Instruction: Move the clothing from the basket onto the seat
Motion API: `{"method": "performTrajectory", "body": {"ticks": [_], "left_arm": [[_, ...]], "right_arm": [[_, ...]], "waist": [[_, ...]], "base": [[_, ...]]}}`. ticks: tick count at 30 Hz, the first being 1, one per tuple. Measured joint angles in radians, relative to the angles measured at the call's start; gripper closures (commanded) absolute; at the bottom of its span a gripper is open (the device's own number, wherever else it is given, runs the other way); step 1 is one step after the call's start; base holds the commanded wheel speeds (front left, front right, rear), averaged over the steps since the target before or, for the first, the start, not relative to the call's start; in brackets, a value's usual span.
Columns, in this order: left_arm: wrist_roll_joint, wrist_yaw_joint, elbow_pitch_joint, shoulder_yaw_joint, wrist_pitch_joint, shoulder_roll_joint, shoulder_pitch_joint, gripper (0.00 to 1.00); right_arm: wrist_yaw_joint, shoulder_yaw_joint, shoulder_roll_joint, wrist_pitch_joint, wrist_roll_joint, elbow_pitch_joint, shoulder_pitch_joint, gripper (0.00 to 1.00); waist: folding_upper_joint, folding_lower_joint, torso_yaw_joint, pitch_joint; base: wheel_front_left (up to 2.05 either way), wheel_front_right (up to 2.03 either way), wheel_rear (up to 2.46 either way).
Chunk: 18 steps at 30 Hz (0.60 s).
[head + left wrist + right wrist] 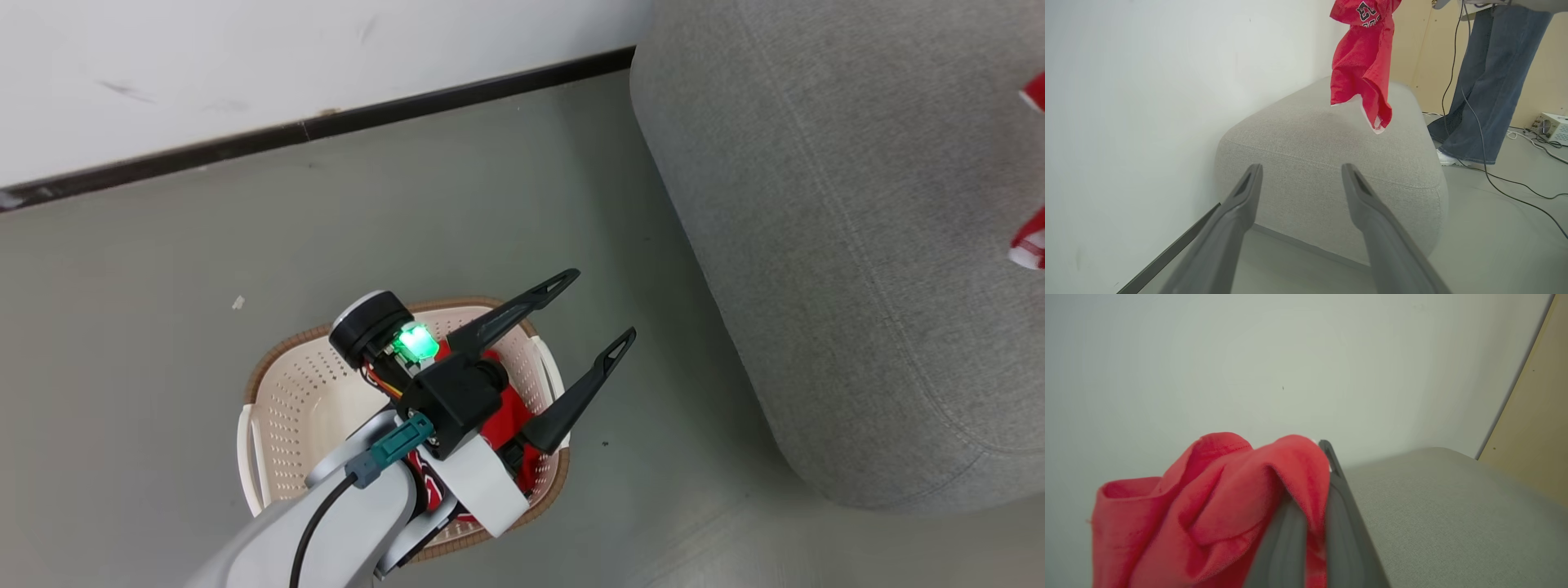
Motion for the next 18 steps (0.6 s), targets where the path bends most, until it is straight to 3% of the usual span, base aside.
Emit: {"method": "performTrajectory", "body": {"ticks": [18], "left_arm": [[0.028,-0.011,-0.021,-0.025,0.026,0.006,-0.072,0.00]], "right_arm": [[0.000,-0.066,0.122,-0.056,0.012,0.174,0.150,1.00]], "waist": [[0.0000,0.0000,0.027,0.128]], "base": [[0.00,0.00,0.00]]}}
